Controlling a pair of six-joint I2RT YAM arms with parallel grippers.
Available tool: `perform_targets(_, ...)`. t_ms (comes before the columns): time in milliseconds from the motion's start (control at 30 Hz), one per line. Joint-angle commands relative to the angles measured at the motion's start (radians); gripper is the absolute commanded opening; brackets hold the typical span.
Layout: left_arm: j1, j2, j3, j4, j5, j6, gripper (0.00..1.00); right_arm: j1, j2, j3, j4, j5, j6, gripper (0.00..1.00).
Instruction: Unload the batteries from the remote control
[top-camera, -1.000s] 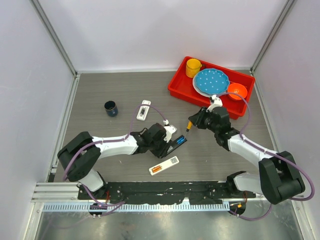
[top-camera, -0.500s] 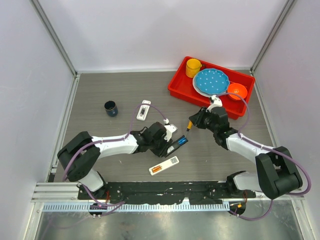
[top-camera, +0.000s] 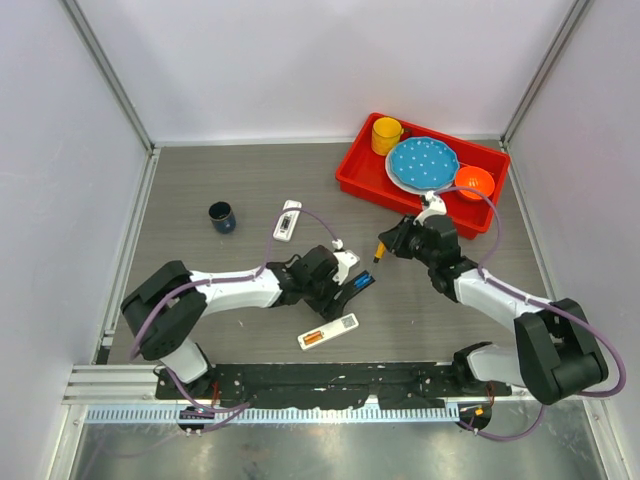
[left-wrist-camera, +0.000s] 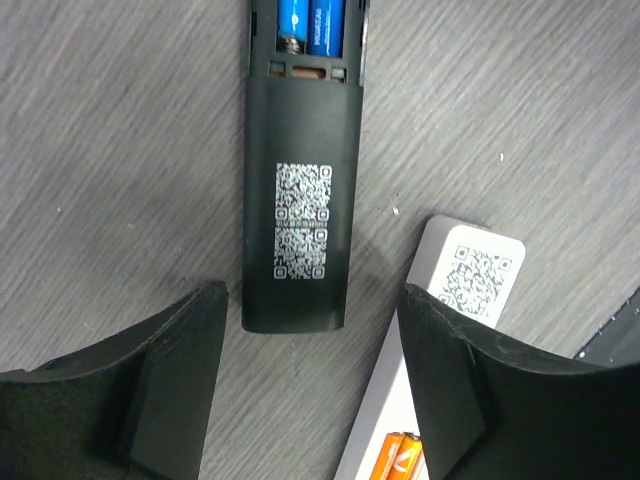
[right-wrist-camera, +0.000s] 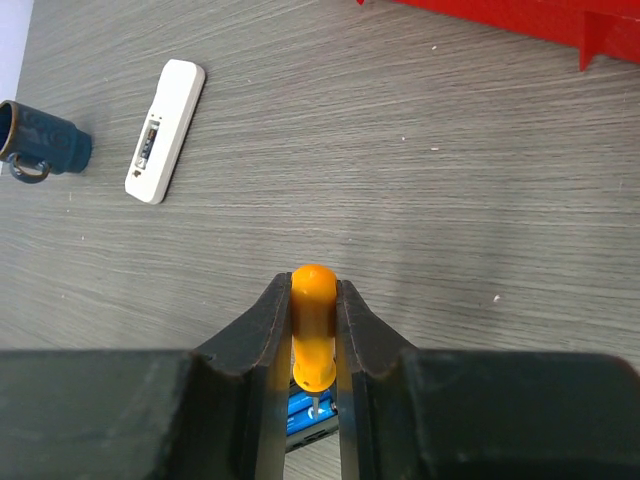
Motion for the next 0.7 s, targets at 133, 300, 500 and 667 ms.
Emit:
perform_targets(133,-0.021,0.078,0.073,-0.060,-0.094,0.026,0.72,0.005,-0.063,0.020,0.000,0.021,-0.011,0.01)
perform_targets(300,-0.037,0.102,0.078,-0.084,-0.094,0.060,0.62,0.004,-0.072,0.015,-0.009,0.033,-0.018,0.01)
perform_targets(500,-0.062,0.102,0.041,-0.093,-0.145,0.057,0.54,0.005,-0.084,0.012,-0.020,0.052,-0.038,0.01)
perform_targets(667,-0.080,0.102,0.015,-0.081,-0.154,0.035,0.46,0.010,-0.075,0.001,0.005,0.053,-0.036,0.01)
